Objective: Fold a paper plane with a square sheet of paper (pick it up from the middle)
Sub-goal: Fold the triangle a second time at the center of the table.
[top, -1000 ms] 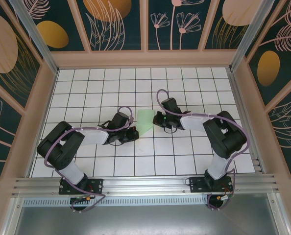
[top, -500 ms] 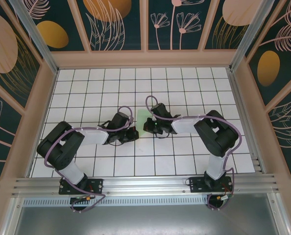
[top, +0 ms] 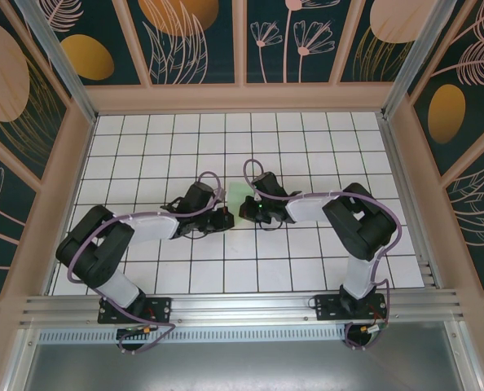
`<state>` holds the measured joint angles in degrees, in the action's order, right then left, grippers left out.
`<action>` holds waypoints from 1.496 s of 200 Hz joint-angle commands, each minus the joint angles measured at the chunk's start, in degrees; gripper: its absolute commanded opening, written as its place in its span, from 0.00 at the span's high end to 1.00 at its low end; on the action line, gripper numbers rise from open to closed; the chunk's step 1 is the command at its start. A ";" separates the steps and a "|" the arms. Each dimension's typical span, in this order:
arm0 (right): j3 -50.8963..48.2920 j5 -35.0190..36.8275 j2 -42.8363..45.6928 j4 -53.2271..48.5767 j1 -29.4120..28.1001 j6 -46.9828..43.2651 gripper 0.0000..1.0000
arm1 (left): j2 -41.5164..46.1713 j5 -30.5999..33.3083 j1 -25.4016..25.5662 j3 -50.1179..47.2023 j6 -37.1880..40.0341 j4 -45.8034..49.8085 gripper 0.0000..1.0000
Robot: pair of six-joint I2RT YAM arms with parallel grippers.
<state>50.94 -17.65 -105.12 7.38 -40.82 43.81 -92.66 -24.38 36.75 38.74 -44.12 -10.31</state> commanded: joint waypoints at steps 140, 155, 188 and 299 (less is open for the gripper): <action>-2.05 2.35 -4.09 -4.20 0.54 1.09 1.00 | -5.86 0.12 -0.12 -6.25 3.75 4.88 0.97; -2.15 2.43 -4.27 -4.26 0.52 1.08 1.00 | -3.30 0.21 -0.10 -7.54 4.60 6.98 0.97; -2.42 2.79 -4.06 -4.45 0.57 1.14 1.00 | 0.77 1.27 -0.10 -10.50 4.99 10.06 0.96; 4.57 1.51 2.53 -1.73 0.73 -0.33 0.88 | 10.25 17.02 -0.18 0.63 2.80 10.70 0.79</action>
<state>51.96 -18.41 -105.56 7.27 -40.60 44.21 -83.77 -12.58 36.49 35.57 -40.91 0.78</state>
